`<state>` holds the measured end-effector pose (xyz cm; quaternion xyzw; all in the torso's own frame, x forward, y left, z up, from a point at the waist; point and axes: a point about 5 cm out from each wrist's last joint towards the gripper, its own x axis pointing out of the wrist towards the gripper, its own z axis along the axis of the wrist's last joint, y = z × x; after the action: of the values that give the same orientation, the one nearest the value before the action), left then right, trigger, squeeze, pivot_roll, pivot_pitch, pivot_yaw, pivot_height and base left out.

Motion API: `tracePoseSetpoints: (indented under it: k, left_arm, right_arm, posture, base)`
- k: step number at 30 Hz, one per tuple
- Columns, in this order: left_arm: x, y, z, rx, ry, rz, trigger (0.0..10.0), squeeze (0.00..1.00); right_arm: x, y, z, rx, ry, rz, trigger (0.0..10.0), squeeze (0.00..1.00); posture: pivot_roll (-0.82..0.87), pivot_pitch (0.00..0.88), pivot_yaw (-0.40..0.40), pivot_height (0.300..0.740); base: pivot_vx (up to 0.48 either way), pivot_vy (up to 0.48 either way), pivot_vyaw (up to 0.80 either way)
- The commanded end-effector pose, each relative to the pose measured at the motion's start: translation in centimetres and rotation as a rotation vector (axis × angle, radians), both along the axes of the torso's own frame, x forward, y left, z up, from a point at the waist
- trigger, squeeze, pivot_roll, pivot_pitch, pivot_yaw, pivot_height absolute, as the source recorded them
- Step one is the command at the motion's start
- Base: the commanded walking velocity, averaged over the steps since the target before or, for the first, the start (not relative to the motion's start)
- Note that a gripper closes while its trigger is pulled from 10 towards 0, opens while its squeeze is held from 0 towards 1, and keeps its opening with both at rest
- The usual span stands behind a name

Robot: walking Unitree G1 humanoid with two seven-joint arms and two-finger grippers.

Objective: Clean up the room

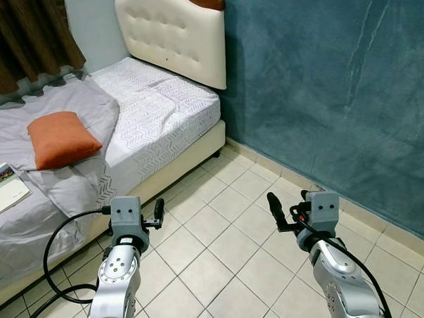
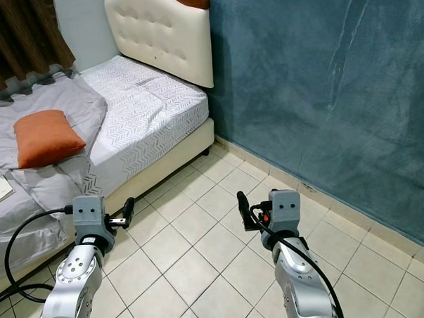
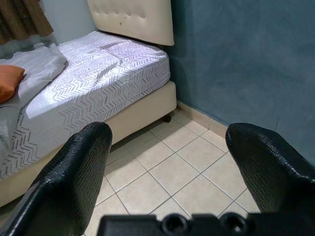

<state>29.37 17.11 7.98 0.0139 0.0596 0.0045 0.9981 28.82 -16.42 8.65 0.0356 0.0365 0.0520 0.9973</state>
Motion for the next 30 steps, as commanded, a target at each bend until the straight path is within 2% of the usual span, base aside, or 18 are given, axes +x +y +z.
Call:
tracePoseSetpoints:
  k: [1, 2, 3, 4, 6, 10, 20, 23, 25, 30]
  left_arm:
    - [-0.1, 0.4, -0.1, 0.01, 0.01, 0.009, 10.0, 0.0]
    - [-0.1, 0.4, -0.1, 0.01, 0.01, 0.009, 10.0, 0.0]
    - [0.0, 0.4, -0.1, 0.011, 0.011, 0.005, 10.0, 0.0]
    - [0.3, 0.5, -0.4, -0.079, -0.002, 0.023, 10.0, 0.0]
    - [0.4, 0.6, -0.5, -0.113, -0.008, 0.028, 10.0, 0.0]
    - [0.4, 0.6, -0.5, -0.105, -0.003, 0.027, 10.0, 0.0]
    - [0.7, 0.6, -0.5, -0.07, -0.012, 0.028, 10.0, 0.0]
    - [0.8, 0.5, -0.5, -0.065, -0.008, 0.026, 10.0, 0.0]
    - [1.3, -0.7, -0.1, -0.058, -0.023, -0.035, 10.0, 0.0]
    - [1.8, -0.9, 0.4, -0.073, -0.054, -0.025, 10.0, 0.0]
  right_arm:
    - [0.2, 0.3, 0.4, 0.005, -0.01, 0.006, 10.0, 0.0]
    - [0.2, 0.3, 0.4, 0.005, -0.01, 0.006, 10.0, 0.0]
    - [0.2, 0.3, 0.2, -0.004, 0.003, 0.019, 10.0, 0.0]
    - [0.2, 0.1, -0.5, 0.013, 0.027, 0.012, 10.0, 0.0]
    - [0.3, 0.1, -0.6, 0.026, 0.025, 0.01, 10.0, 0.0]
    - [0.3, 0.2, -0.5, 0.023, 0.017, 0.019, 10.0, 0.0]
    - [0.5, 0.0, -0.6, 0.028, 0.01, 0.024, 10.0, 0.0]
    - [0.5, -0.1, -0.5, -0.001, -0.001, 0.023, 10.0, 0.0]
    - [0.7, -0.1, -0.8, 0.016, 0.01, 0.035, 10.0, 0.0]
    - [0.8, -0.1, -0.7, 0.042, 0.009, 0.05, 10.0, 0.0]
  posture:
    - [-0.12, 0.023, 0.067, 0.74]
    - [-0.12, 0.023, 0.067, 0.74]
    - [0.0, 0.0, 0.0, 0.74]
    - [-0.13, 0.0, 0.058, 0.74]
    - [-0.13, 0.0, 0.059, 0.74]
    - [-0.13, 0.0, 0.057, 0.74]
    - [-0.12, 0.0, 0.058, 0.74]
    - [-0.12, 0.0, 0.058, 0.74]
    - [-0.12, 0.0, 0.055, 0.74]
    - [-0.12, 0.0, 0.053, 0.74]
  base:
    - [0.0, 0.0, 0.0]
    - [0.0, 0.0, 0.0]
    - [0.0, 0.0, 0.0]
    - [0.0, 0.0, 0.0]
    - [0.0, 0.0, 0.0]
    - [0.0, 0.0, 0.0]
    - [0.0, 0.0, 0.74]
    - [0.0, 0.0, 0.73]
    - [0.0, 0.0, 0.7]
    - [0.0, 0.0, 0.68]
